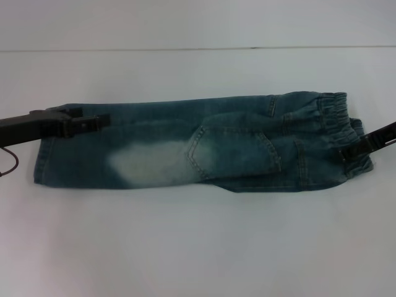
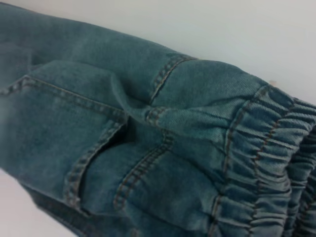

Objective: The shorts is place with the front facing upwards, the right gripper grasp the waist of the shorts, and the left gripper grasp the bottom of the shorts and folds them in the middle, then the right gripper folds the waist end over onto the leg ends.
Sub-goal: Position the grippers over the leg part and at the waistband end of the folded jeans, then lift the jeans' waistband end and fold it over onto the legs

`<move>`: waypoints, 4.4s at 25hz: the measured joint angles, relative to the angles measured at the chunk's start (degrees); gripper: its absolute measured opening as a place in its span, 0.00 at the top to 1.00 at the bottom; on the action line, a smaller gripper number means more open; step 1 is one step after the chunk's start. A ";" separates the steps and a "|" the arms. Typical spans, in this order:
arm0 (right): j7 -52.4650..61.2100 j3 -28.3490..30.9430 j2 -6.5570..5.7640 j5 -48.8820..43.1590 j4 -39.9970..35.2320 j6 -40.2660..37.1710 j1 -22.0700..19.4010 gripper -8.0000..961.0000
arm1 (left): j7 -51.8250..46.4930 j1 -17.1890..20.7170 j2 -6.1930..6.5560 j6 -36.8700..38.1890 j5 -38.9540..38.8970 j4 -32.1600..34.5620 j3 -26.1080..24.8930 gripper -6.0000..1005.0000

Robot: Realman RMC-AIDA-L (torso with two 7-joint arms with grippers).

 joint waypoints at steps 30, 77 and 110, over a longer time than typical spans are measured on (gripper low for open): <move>-3.60 2.19 -0.16 2.21 0.03 -1.59 -1.25 0.39 | 0.60 0.09 -0.27 -0.56 0.13 -0.18 0.00 0.10; 2.96 3.45 -1.49 12.81 -12.03 -15.20 6.38 0.90 | 125.59 -7.73 -6.42 -18.48 -51.10 -55.59 -16.83 0.98; 3.28 0.67 -2.10 22.46 -12.20 -17.89 16.30 0.90 | 128.44 -12.35 -6.42 -33.84 -37.87 -67.57 -21.62 0.99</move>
